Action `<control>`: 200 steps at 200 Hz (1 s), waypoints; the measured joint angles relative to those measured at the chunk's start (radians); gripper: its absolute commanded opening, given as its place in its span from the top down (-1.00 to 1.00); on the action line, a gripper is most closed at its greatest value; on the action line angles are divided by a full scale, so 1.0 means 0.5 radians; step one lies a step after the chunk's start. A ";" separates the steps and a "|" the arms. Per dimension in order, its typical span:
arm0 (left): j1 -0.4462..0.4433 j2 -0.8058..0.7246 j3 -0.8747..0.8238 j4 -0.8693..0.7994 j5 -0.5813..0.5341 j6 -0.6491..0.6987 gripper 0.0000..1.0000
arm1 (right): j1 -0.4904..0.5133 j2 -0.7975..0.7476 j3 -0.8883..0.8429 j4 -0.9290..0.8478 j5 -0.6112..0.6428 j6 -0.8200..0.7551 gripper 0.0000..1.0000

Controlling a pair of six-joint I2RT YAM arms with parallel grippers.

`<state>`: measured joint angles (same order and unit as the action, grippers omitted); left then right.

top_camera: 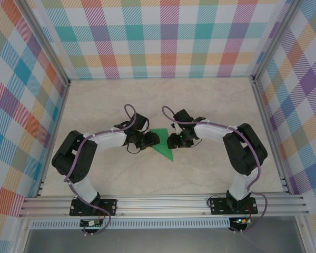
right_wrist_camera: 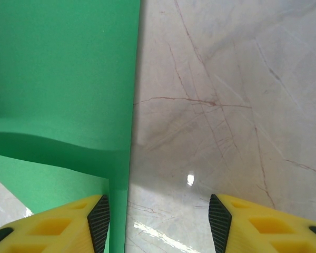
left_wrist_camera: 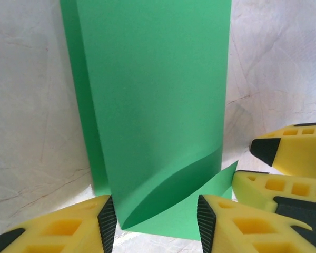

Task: Fold a paper plane with a square sheet of paper (fold left side to right side)
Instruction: Third fold the triangle at the center of the table, then fourth fold the wing at the center of the table.

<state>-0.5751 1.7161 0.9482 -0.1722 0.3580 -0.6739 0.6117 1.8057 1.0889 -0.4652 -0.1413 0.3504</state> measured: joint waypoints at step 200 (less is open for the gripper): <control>-0.024 0.021 0.040 -0.018 -0.024 -0.021 0.53 | 0.521 -0.775 -0.359 0.096 0.641 -0.003 -0.44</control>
<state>-0.5869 1.7264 0.9680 -0.1814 0.3458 -0.6842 0.8722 1.4181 0.9092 -0.4171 0.1791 0.3489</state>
